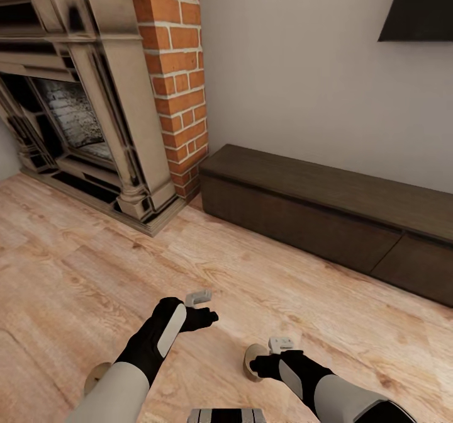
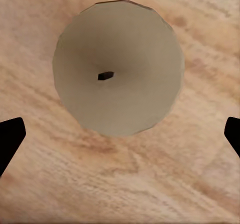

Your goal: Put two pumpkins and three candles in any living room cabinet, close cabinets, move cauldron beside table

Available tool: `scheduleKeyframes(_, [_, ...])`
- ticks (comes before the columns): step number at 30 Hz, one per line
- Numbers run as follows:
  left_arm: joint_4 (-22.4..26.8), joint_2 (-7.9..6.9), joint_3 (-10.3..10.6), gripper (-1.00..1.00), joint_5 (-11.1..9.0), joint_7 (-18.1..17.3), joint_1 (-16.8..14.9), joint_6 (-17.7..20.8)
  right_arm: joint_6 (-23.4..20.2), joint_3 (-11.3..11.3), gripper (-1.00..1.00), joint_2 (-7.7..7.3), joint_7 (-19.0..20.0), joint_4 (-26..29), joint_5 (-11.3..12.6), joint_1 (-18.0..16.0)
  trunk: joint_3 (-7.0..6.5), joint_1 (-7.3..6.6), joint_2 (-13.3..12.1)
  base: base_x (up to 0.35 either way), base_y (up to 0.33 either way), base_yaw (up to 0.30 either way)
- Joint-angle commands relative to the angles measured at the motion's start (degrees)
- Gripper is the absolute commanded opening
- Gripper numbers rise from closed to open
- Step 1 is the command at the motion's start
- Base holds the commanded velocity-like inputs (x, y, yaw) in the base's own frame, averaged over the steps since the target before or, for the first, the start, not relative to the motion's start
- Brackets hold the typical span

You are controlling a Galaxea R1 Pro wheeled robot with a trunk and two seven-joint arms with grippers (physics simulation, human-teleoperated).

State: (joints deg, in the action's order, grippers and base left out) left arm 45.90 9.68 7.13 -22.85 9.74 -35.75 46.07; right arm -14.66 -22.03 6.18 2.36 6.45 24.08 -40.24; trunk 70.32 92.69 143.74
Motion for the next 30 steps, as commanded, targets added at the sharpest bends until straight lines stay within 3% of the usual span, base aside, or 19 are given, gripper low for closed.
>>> scheduleKeyframes(1, [0.06,-0.02,0.12,1.0,-0.62,0.55,-0.02,0.16,-0.22,-0.47,1.0,-0.02,0.02,0.05,0.53,-0.03,0.05,-0.01,0.02,0.0,0.0,0.0])
scheduleKeyframes(30, [0.06,-0.1,0.08,1.0,-0.62,0.55,-0.02,0.16,-0.28,-0.56,1.0,0.03,0.02,0.05,0.53,-0.06,0.05,-0.01,0.02,0.029,0.011,0.0])
